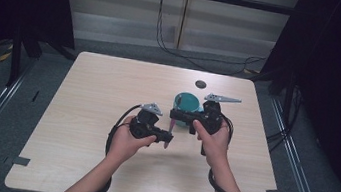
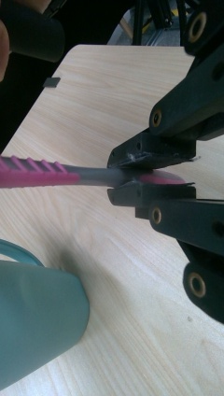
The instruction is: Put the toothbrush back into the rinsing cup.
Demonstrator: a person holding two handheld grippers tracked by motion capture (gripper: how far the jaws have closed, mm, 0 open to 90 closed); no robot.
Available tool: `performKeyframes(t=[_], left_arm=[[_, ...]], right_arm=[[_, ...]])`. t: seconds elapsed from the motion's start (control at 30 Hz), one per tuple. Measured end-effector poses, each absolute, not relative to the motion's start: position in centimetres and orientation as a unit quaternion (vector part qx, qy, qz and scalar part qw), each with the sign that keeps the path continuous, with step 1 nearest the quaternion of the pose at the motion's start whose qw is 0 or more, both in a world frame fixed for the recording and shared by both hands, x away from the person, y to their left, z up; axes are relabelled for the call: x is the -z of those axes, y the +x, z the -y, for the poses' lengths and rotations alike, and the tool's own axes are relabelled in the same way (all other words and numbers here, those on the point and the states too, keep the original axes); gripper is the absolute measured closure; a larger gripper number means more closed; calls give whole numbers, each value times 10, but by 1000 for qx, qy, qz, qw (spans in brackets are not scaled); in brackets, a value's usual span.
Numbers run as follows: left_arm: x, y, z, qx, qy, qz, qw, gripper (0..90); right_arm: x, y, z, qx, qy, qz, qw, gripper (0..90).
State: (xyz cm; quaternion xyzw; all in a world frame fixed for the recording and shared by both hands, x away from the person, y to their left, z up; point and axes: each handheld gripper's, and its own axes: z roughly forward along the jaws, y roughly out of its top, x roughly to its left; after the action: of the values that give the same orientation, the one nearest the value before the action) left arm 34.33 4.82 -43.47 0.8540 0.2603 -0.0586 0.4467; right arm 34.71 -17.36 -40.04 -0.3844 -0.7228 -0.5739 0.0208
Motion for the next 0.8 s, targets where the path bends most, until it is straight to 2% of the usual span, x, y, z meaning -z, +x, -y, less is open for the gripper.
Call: performKeyframes(t=[0.2, 0.4, 0.53, 0.8], left_arm=[[437, 344, -48, 48, 855, -255, 450, 795], [438, 346, -57, 27, 854, -262, 448, 516], [444, 347, -65, 19, 860, -270, 433, 398], [457, 341, -78, 12, 872, -255, 418, 354]], right_arm=[[398, 348, 173, 575, -376, 725, 41, 833], [392, 348, 183, 571, -375, 730, 25, 835], [388, 348, 191, 569, -380, 729, 16, 835], [379, 348, 199, 569, -380, 729, 0, 835]])
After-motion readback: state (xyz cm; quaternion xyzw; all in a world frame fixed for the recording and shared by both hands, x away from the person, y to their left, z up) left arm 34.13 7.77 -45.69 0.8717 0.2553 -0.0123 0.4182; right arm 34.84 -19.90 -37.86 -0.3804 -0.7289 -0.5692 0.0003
